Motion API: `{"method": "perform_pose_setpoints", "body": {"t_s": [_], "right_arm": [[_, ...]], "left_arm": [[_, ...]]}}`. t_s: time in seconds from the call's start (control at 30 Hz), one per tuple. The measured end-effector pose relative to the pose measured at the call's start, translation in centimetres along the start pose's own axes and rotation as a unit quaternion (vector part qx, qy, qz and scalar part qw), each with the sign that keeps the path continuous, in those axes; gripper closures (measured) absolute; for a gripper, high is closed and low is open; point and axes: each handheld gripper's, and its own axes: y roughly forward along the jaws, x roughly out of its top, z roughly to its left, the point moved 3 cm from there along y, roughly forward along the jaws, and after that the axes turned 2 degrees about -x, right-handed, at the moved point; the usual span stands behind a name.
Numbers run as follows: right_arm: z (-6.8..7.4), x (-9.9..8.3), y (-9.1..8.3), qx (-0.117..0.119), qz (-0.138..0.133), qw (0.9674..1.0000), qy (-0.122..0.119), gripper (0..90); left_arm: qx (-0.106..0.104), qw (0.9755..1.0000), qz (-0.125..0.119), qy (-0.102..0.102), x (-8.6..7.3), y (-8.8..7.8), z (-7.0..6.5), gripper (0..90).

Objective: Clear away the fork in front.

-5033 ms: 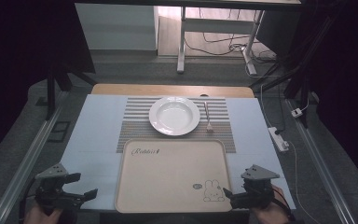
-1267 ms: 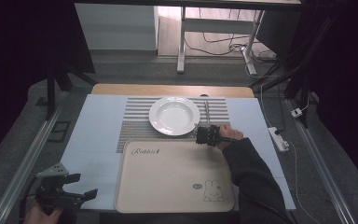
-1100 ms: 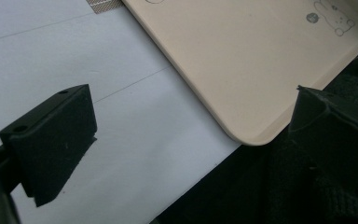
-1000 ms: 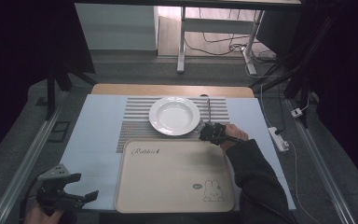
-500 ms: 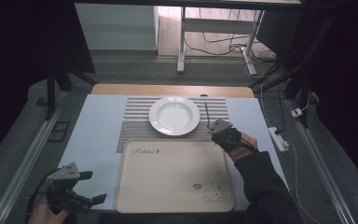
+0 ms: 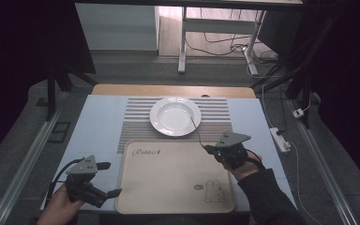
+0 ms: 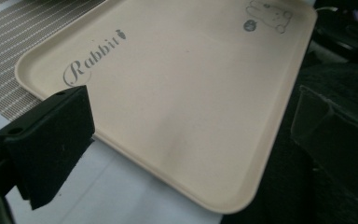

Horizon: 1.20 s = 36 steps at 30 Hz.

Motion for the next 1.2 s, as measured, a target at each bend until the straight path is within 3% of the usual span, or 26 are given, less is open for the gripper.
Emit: {"method": "perform_pose_setpoints", "body": {"t_s": [0.07,0.13,0.2,0.4,0.57,0.7,0.73,0.8,0.87,1.1,1.2], "right_arm": [[1.1,-0.1,-0.4,0.028,-0.01,0.9995,0.01,90.0],[1.4,-0.1,-0.5,0.036,-0.013,0.9992,0.01,90.0],[2.4,-0.2,-0.9,0.064,-0.018,0.9978,0.009,90.0],[4.0,-0.4,-1.4,0.104,-0.027,0.9942,0.013,90.0],[6.2,-0.7,-1.8,0.144,-0.027,0.9891,0.014,90.0],[7.3,-0.7,-2.0,0.163,-0.023,0.9863,0.007,90.0],[8.0,-0.8,-2.1,0.177,-0.026,0.9838,0.005,90.0],[8.3,-0.8,-2.2,0.184,-0.026,0.9826,0.004,90.0],[8.8,-0.7,-2.3,0.193,-0.028,0.9808,0.003,90.0],[9.8,-0.6,-2.7,0.226,-0.03,0.9737,-0.003,90.0],[9.9,-0.6,-2.7,0.233,-0.032,0.9719,-0.005,90.0]], "left_arm": [[-0.008,0.9999,0.008,0.0,0.6,0.6,0.1,0.0],[-0.019,0.9997,0.016,0.001,1.1,1.2,0.1,0.0],[-0.024,0.9994,0.024,0.01,1.5,1.7,0.1,0.0],[-0.038,0.997,0.051,0.043,2.4,3.4,0.4,0.0],[-0.046,0.9951,0.063,0.061,3.1,4.6,1.1,0.0],[-0.056,0.992,0.074,0.086,3.7,5.5,1.8,0.0],[-0.062,0.9911,0.075,0.091,3.9,5.7,1.9,0.0],[-0.074,0.9877,0.08,0.112,4.3,6.3,2.0,0.0],[-0.082,0.9825,0.09,0.142,4.8,6.9,2.0,0.0],[-0.116,0.9604,0.121,0.223,6.5,9.3,1.5,0.0],[-0.135,0.9535,0.119,0.241,7.2,10.3,1.2,0.0]]}}
